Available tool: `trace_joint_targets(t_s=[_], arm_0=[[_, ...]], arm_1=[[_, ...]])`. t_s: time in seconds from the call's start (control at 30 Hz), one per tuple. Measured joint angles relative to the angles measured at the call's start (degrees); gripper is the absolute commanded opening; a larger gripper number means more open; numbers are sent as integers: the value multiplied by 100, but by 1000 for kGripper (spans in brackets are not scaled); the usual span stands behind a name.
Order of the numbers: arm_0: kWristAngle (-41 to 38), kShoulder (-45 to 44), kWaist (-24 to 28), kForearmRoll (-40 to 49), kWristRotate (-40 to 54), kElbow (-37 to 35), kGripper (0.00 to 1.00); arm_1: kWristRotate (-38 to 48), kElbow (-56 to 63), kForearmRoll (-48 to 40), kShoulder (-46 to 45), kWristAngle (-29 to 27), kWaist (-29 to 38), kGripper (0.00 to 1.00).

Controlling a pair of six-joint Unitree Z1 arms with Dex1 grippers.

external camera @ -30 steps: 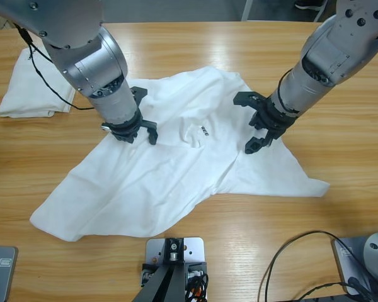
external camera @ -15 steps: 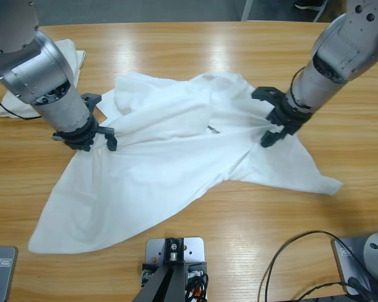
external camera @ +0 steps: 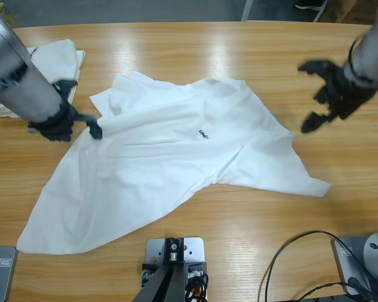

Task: Fold clothes

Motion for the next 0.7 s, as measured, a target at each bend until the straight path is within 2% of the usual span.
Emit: trace_joint_targets(t_s=[0.13, 0.23, 0.43, 0.57, 0.7], arm_0=[[-31, -545, -28, 87, 124, -464, 1000], [-50, -707, -101, 91, 249, -530, 1000], [-212, -1097, -170, 101, 249, -173, 1000], [-214, -1216, -176, 107, 250, 71, 1000], [-214, -1216, -176, 107, 340, 126, 1000]], arm_1=[[-1352, -1009, 111, -86, 1029, 288, 899], [-2043, -1659, 211, 384, 1169, 293, 899], [-1844, -3713, 470, 2153, 726, 192, 843], [-1634, -4765, 932, 3193, 954, -23, 778], [-1621, -4965, 1064, 3691, 1141, -106, 766]])
